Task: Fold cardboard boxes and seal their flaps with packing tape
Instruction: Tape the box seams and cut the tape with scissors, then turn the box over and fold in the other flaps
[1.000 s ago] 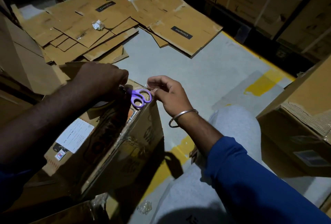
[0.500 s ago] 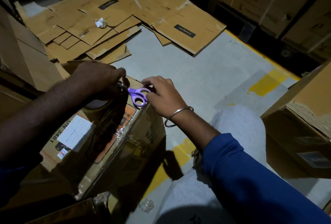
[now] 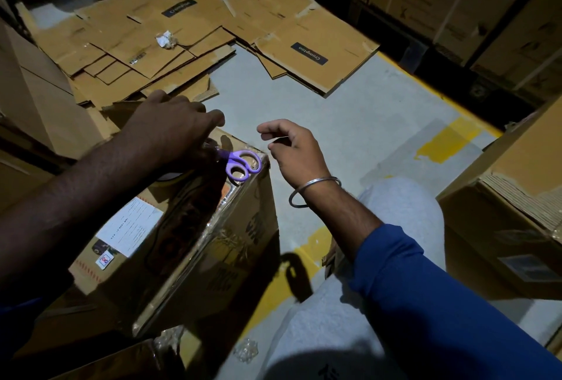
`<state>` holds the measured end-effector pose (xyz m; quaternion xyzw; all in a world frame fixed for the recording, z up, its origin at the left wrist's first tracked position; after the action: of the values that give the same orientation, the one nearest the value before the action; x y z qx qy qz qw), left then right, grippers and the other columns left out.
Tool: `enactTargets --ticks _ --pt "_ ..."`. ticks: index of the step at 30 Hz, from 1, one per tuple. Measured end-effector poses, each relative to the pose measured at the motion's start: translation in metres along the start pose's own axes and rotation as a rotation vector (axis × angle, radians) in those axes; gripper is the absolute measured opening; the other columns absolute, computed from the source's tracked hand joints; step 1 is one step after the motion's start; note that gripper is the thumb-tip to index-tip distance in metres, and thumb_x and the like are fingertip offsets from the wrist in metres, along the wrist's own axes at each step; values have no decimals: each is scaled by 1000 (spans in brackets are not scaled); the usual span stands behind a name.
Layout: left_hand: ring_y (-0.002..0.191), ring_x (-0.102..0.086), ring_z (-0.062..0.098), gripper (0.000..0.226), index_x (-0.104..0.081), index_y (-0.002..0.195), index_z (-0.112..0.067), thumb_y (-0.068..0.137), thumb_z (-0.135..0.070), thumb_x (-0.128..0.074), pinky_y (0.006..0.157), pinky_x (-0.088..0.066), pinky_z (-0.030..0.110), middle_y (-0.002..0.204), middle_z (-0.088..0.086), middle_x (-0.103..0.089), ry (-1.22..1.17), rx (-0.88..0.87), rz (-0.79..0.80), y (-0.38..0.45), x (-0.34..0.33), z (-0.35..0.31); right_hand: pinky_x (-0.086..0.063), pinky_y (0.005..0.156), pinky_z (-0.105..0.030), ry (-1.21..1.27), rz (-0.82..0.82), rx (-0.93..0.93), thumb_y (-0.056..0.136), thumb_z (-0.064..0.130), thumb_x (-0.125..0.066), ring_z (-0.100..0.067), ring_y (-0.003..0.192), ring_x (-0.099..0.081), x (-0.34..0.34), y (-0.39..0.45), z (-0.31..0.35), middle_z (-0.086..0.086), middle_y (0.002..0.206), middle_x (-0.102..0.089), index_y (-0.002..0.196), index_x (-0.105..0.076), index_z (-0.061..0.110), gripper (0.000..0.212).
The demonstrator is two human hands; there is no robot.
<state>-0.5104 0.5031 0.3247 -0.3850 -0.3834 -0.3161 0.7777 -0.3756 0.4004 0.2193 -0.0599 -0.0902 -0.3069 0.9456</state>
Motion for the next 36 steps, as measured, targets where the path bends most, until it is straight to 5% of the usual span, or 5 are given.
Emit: enactTargets --ticks 4,20,24,30,36 --pt "133 -52 27 70 -31 154 -29 95 -51 -62 111 -36 45 140 3 -58 -25 -23 -61 6 12 -12 -57 90 -31 -35 -31 36 90 -7 -51 -8 103 -67 15 -1 2 5 103 -72 113 -75 17 41" --pt "108 -64 19 54 -51 140 -34 95 -62 -59 92 -48 41 120 -10 -68 -207 -100 -242 36 50 -53 -50 81 -19 -101 -84 158 82 -3 -48 -1 88 -65 93 -16 8 8 95 -72 102 -77 17 41" --pt "101 -65 16 42 -59 128 -37 95 -63 -55 73 -46 34 109 -15 -70 -379 -143 -335 53 78 -108 -45 76 -11 -122 -177 181 81 -5 -49 0 87 -65 159 -38 7 5 96 -72 102 -78 11 39" --pt "89 -62 9 27 -67 112 -38 95 -57 -59 71 -51 33 84 -21 -65 -675 -269 -414 68 139 -228 -44 76 -12 -366 -310 92 83 1 -55 -5 93 -67 315 -103 -38 5 99 -73 102 -78 14 32" --pt "99 -66 13 45 -69 114 -36 84 -68 -59 82 -56 39 99 -17 -71 -791 -513 -236 120 177 -395 -45 82 -29 -721 -390 -425 93 12 -68 -29 103 -64 485 -218 -143 -10 110 -70 115 -74 8 24"
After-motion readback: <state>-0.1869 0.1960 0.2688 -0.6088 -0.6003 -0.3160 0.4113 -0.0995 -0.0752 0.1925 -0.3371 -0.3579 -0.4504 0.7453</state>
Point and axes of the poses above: each hand's wrist, its own y-axis towards the middle knuckle, its own x-axis out of the back of the hand, z = x × y, the point moved 6 cm from there along y, towards the middle knuckle
